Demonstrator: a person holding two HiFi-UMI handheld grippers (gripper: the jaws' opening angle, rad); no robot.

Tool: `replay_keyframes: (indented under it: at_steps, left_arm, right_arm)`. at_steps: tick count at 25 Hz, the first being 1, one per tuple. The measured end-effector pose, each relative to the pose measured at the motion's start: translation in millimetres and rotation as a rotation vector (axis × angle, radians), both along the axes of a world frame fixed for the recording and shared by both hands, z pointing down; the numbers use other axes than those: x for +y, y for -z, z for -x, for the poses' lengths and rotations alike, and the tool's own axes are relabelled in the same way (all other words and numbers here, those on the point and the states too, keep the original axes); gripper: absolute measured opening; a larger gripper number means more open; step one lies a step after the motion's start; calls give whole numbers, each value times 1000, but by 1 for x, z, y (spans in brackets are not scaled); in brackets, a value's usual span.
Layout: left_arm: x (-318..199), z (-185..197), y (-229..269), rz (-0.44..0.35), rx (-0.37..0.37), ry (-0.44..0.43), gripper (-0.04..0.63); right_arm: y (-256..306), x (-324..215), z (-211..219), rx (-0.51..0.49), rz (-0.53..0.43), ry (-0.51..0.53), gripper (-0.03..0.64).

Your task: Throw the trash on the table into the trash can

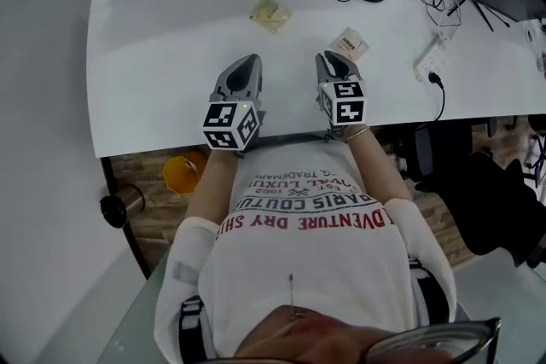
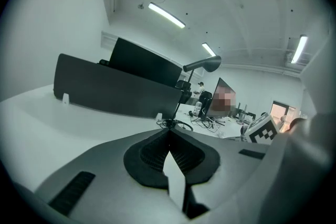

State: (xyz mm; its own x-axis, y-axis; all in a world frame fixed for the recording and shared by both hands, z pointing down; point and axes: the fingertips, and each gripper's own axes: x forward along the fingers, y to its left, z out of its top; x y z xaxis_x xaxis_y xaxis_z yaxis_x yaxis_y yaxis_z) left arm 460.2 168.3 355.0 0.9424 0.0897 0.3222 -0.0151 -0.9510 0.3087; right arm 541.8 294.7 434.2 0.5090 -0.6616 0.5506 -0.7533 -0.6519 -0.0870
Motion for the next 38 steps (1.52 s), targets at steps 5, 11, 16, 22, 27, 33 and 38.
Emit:
replay_keyframes:
  at_steps: [5, 11, 16, 22, 27, 33, 38]
  left_arm:
    - [20, -28, -27, 19, -48, -78, 23]
    - [33, -58, -57, 56, -99, -117, 23]
    - [41, -70, -79, 91, -142, -137, 23]
    - [47, -76, -88, 104, -163, -137, 23]
    - [52, -74, -87, 94, -172, -151, 23]
    - [51, -64, -82, 89, -167, -137, 23]
    - [29, -42, -72, 84, -146, -72, 23]
  right_arm:
    - [-57, 33, -32, -111, 112, -71, 170]
    - [-100, 42, -70, -166, 206, -120, 214]
    - [-125, 44, -91, -236, 233, -168, 261]
    - [-123, 47, -94, -234, 207, -189, 242]
    - [-123, 44, -90, -236, 204, -143, 94]
    - [-123, 41, -84, -229, 239, -59, 52]
    - [-101, 6, -54, -137, 249, 90, 49]
